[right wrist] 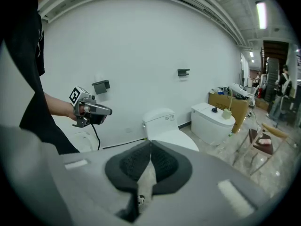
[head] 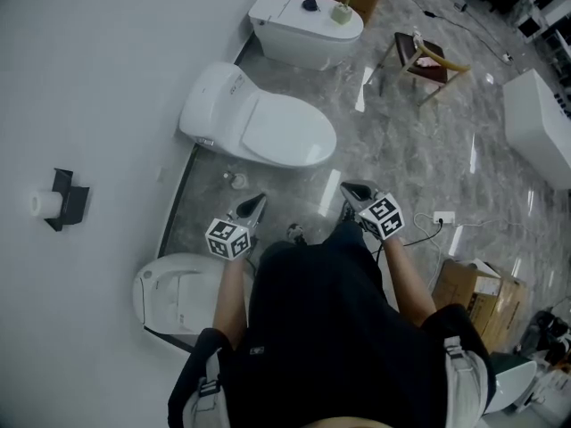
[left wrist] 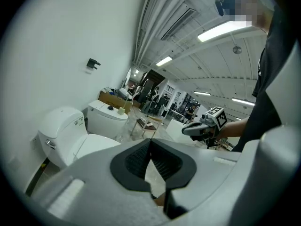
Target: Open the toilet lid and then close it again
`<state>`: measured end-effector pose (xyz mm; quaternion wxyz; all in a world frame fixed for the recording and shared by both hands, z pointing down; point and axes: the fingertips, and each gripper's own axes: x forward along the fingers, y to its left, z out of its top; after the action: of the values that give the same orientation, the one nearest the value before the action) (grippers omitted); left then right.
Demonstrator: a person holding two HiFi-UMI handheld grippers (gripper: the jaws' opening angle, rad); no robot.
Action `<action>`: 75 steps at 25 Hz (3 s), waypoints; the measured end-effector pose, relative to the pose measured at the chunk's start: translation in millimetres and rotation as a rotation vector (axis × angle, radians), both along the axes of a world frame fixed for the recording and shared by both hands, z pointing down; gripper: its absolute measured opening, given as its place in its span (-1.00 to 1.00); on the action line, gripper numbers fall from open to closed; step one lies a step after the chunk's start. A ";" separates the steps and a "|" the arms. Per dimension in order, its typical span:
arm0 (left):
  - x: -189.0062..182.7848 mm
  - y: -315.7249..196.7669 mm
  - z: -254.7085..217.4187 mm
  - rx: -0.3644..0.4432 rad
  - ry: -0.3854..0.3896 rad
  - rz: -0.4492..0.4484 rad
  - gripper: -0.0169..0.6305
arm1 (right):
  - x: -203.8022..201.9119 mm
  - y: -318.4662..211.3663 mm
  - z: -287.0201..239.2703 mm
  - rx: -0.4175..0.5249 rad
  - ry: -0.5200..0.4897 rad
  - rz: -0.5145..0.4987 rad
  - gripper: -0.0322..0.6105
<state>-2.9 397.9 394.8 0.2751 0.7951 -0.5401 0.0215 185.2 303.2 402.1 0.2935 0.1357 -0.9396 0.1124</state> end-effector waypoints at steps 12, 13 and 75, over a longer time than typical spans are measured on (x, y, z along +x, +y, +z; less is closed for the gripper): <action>9.3 -29.7 12.1 -0.055 0.002 0.018 -0.91 | 16.3 -33.6 19.3 -0.044 0.020 0.029 -0.89; 10.1 -34.7 11.9 -0.060 0.001 0.021 -0.91 | 16.8 -38.6 21.2 -0.050 0.019 0.031 -0.89; -48.5 -251.3 197.9 -0.389 -0.008 0.082 -0.91 | -16.2 -248.6 317.0 -0.459 0.174 0.105 -0.89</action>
<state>-51.4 146.5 592.7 0.4205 0.7481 -0.4939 0.1399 169.0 54.6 719.1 0.3902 0.1234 -0.8522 0.3261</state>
